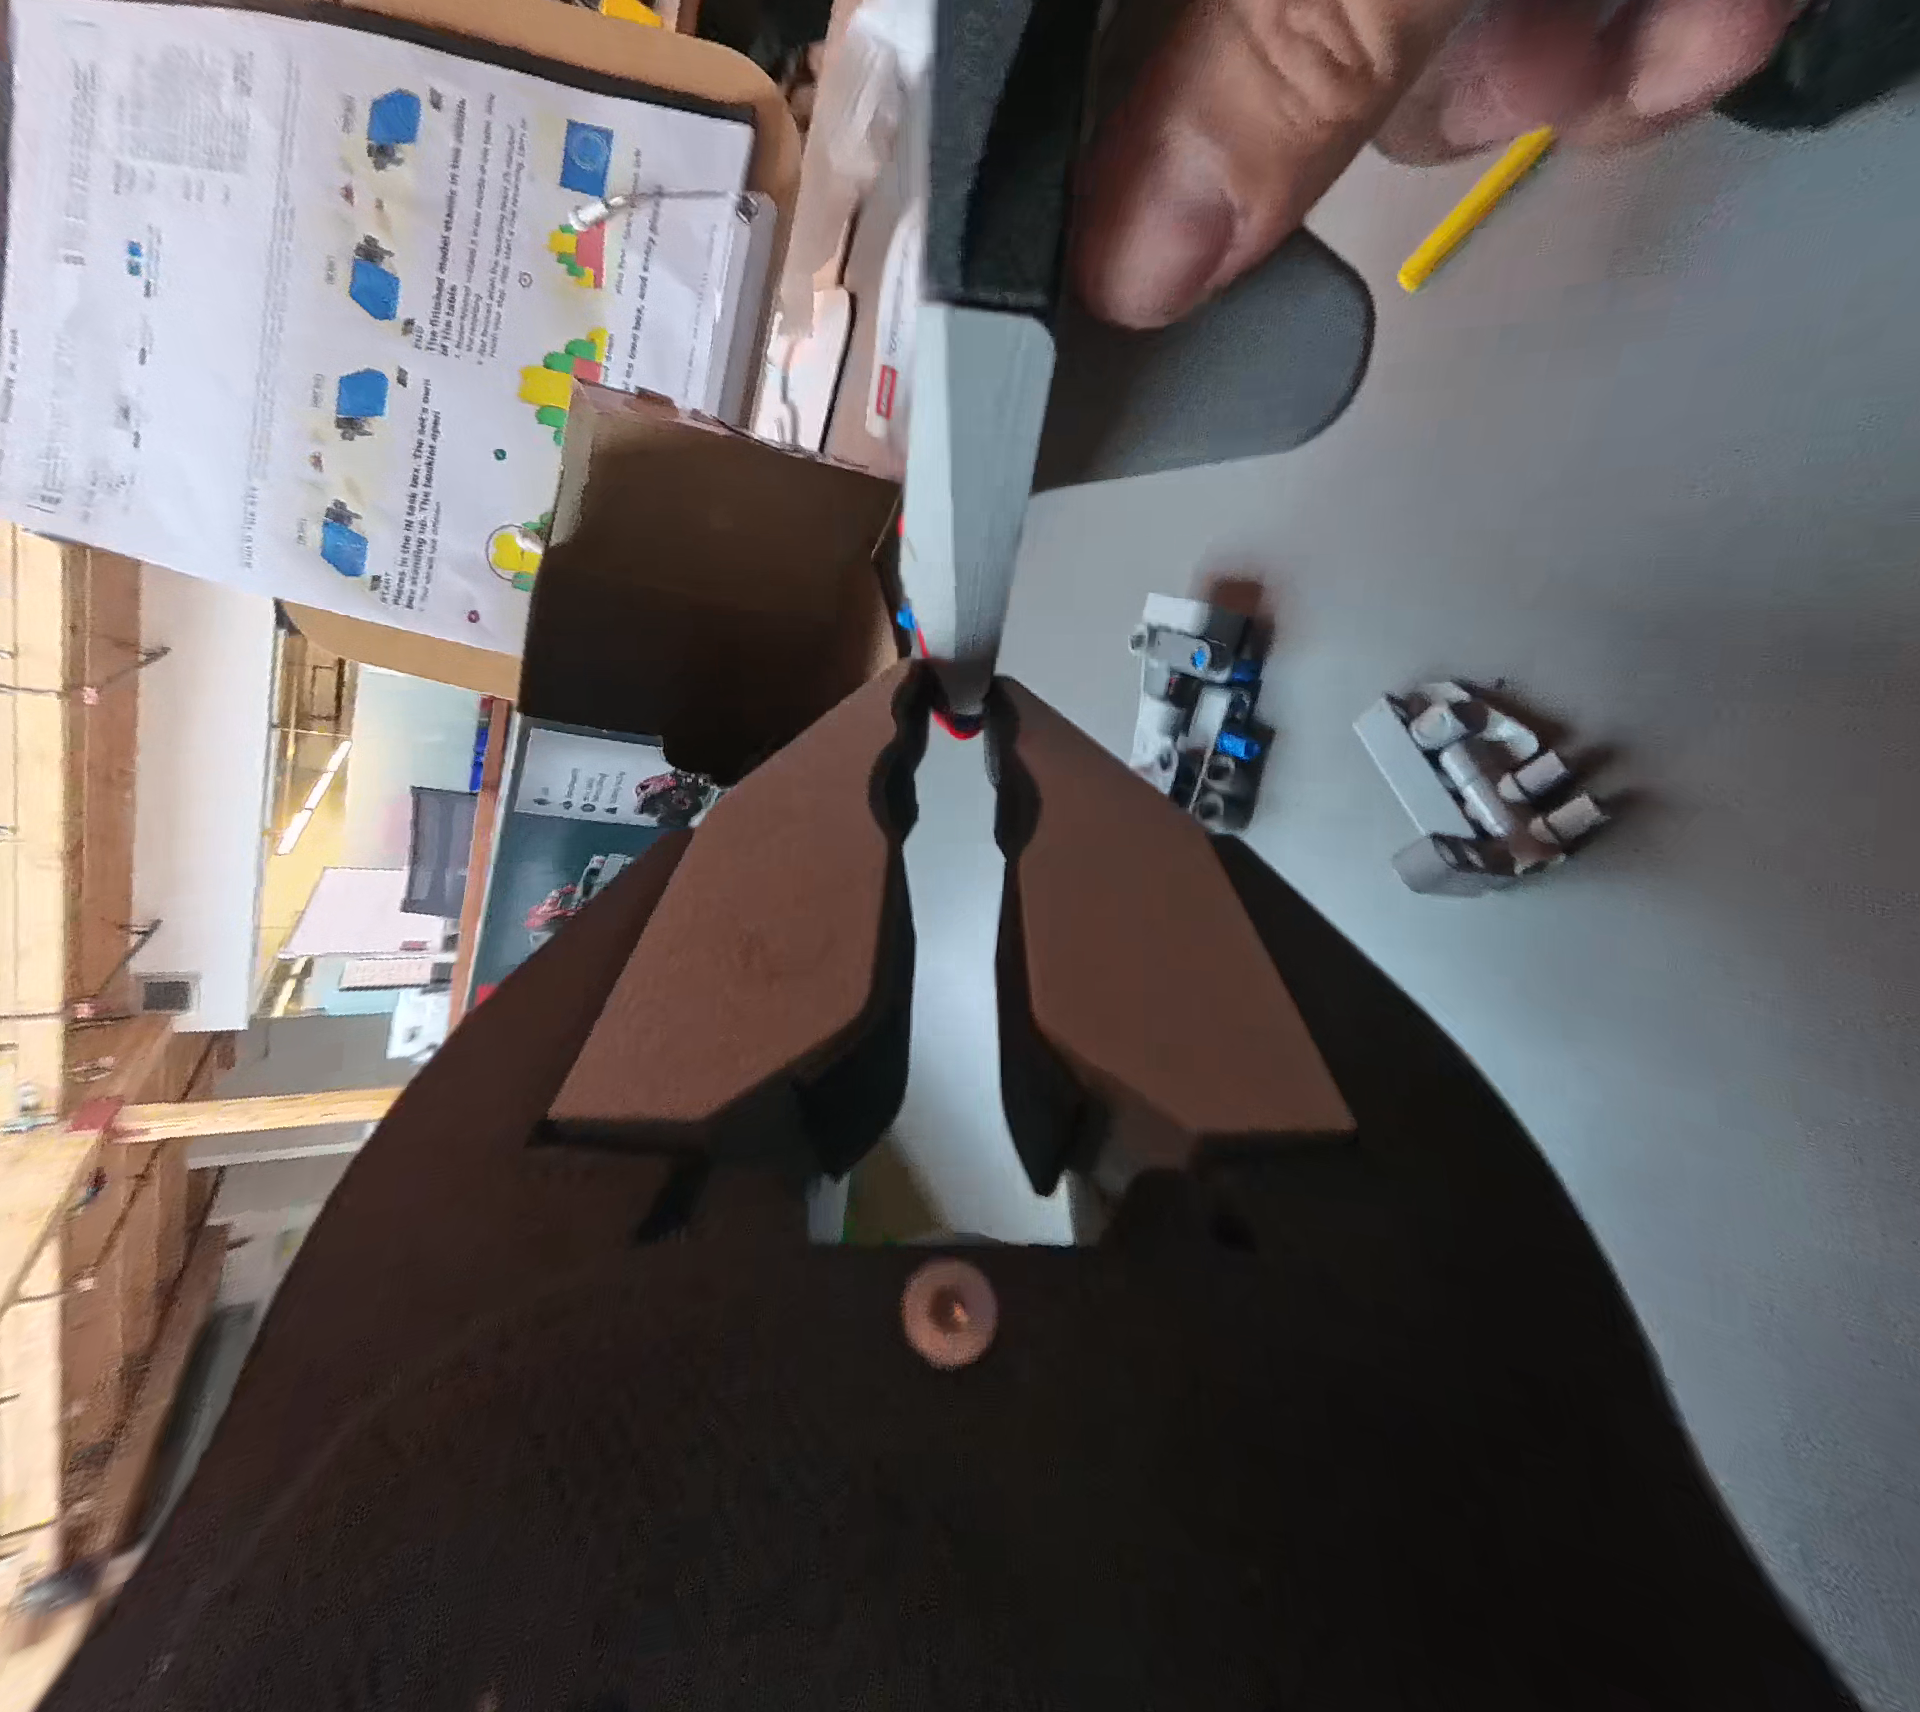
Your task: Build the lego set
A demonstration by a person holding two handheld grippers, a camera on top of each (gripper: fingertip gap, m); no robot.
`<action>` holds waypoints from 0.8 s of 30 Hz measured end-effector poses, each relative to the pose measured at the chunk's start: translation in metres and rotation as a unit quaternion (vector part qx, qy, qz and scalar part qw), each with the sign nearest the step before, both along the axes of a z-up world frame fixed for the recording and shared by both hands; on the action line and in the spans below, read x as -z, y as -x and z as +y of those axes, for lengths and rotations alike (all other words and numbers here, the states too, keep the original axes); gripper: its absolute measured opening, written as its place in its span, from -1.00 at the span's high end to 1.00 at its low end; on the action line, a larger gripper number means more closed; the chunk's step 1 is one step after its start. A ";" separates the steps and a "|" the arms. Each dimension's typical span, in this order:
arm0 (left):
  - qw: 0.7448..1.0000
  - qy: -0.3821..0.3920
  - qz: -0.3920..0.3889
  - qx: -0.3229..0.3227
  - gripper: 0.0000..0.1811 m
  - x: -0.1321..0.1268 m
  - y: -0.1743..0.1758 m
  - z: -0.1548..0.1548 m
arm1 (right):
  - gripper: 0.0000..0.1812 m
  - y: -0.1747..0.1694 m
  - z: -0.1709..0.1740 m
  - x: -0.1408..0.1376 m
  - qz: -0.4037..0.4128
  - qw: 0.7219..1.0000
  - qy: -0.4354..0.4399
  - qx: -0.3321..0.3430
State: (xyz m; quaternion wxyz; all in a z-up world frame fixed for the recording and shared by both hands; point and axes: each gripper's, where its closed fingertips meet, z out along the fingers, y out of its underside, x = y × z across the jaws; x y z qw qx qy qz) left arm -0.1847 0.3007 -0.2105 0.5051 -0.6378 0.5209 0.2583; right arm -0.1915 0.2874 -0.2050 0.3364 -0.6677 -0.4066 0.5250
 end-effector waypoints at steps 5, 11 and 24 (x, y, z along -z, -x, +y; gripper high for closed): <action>0.994 -0.030 -0.087 0.059 0.92 -0.012 -0.003 -0.001 | 0.94 -0.002 -0.003 -0.014 0.043 0.999 -0.015 -0.010; 0.907 0.121 -0.366 0.170 0.92 -0.033 -0.013 -0.021 | 0.66 -0.022 -0.003 -0.049 0.113 0.991 -0.048 -0.047; 0.679 0.406 -0.561 0.243 0.94 -0.029 -0.029 -0.045 | 0.96 -0.016 -0.028 -0.026 0.002 0.976 -0.182 -0.117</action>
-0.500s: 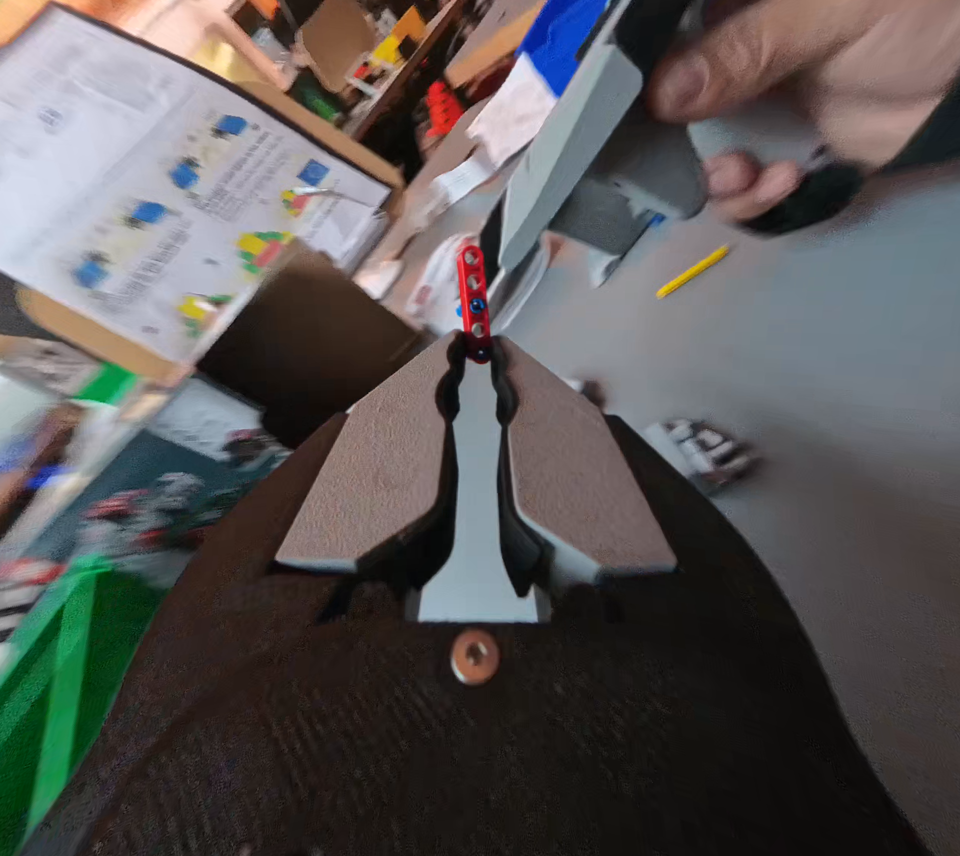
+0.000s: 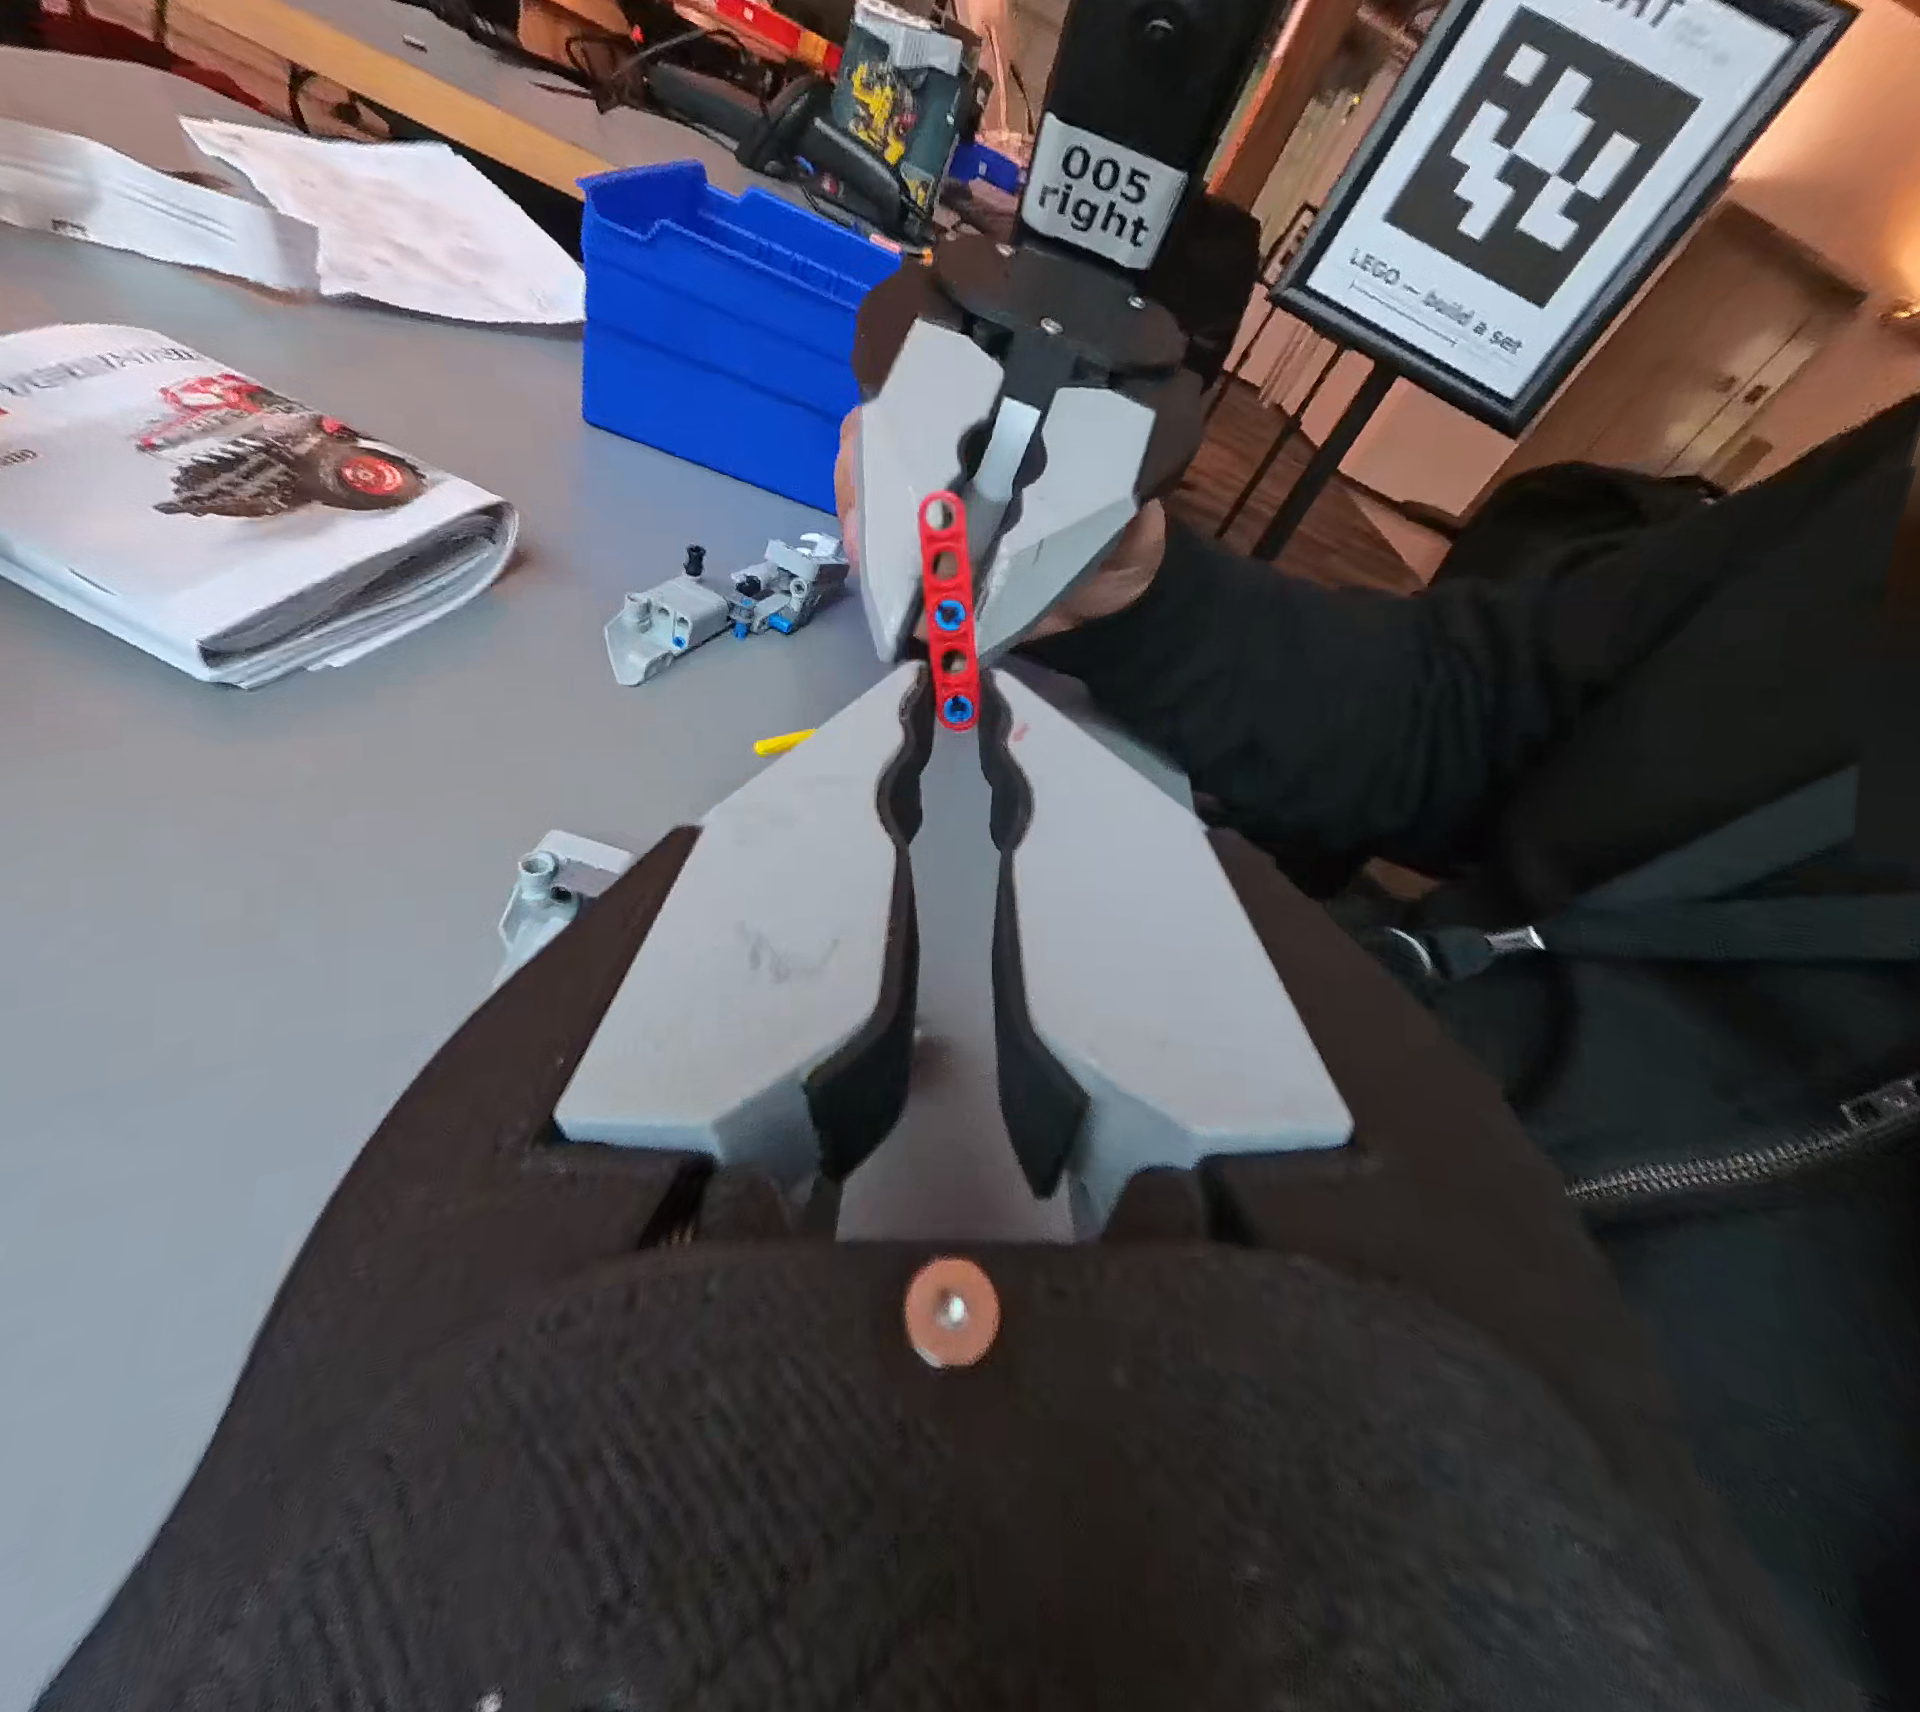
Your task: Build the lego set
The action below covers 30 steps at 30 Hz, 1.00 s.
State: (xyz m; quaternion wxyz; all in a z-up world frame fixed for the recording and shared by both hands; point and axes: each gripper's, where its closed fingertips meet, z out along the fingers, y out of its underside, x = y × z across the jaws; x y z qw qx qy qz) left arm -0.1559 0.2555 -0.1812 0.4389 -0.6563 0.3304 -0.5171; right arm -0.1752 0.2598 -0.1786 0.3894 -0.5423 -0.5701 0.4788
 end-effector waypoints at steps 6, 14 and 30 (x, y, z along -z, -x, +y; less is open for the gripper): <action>0.999 0.000 0.034 -0.004 0.94 0.012 0.002 0.002 | 0.99 -0.002 0.002 0.016 -0.054 0.998 -0.024 0.012; 0.999 0.007 0.026 -0.025 1.00 0.002 0.014 0.009 | 0.99 0.000 0.002 0.029 -0.101 0.993 -0.064 0.025; 0.996 0.011 0.090 0.012 0.94 0.023 0.010 -0.002 | 0.99 0.005 -0.009 0.043 -0.136 0.986 -0.097 0.005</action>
